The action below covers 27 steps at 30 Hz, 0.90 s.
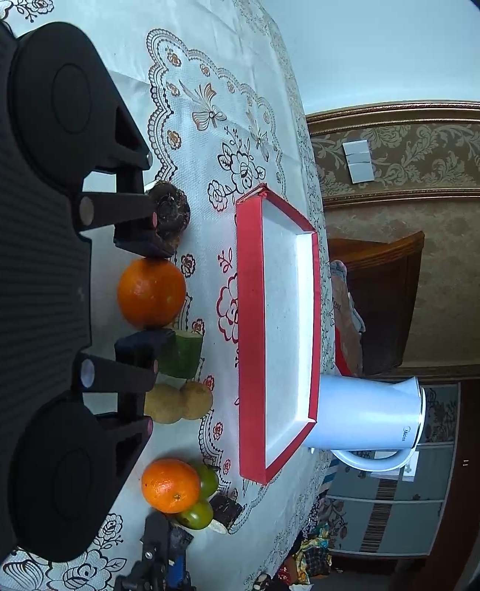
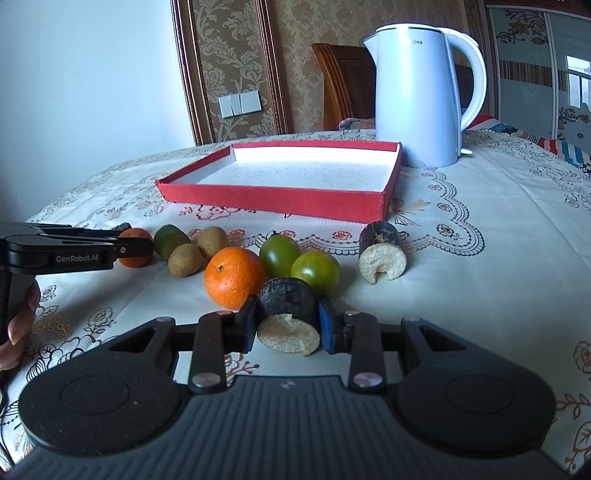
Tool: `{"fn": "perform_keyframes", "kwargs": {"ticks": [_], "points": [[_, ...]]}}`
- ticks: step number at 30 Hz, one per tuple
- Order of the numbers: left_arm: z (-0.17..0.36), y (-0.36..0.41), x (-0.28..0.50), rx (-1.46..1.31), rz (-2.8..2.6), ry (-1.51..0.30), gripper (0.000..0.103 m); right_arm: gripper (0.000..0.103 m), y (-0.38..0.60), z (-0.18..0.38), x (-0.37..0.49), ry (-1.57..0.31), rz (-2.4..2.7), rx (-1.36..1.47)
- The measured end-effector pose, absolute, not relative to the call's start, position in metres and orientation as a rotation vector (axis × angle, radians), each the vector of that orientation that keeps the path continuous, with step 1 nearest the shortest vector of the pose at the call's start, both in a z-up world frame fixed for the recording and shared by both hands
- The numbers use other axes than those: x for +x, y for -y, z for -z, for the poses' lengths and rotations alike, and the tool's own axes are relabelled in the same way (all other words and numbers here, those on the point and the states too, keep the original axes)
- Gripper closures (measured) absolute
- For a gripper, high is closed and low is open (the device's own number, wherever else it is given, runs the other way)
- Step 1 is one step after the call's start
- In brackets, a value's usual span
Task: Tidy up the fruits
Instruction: 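Carry the orange and the eggplant piece into the red tray with both grippers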
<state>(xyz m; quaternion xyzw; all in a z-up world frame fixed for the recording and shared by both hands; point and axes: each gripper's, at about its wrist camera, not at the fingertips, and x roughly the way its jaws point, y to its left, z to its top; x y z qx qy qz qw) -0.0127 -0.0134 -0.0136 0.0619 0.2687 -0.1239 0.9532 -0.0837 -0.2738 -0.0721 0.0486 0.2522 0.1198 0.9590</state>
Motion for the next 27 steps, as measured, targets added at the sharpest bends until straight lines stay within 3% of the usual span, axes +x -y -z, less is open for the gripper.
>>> {"fn": "perform_keyframes", "kwargs": {"ticks": [27], "points": [[-0.014,0.055,0.039,0.14,0.253,-0.529,0.063,0.072,0.265,0.019,-0.026,-0.397,-0.126,-0.004]]}}
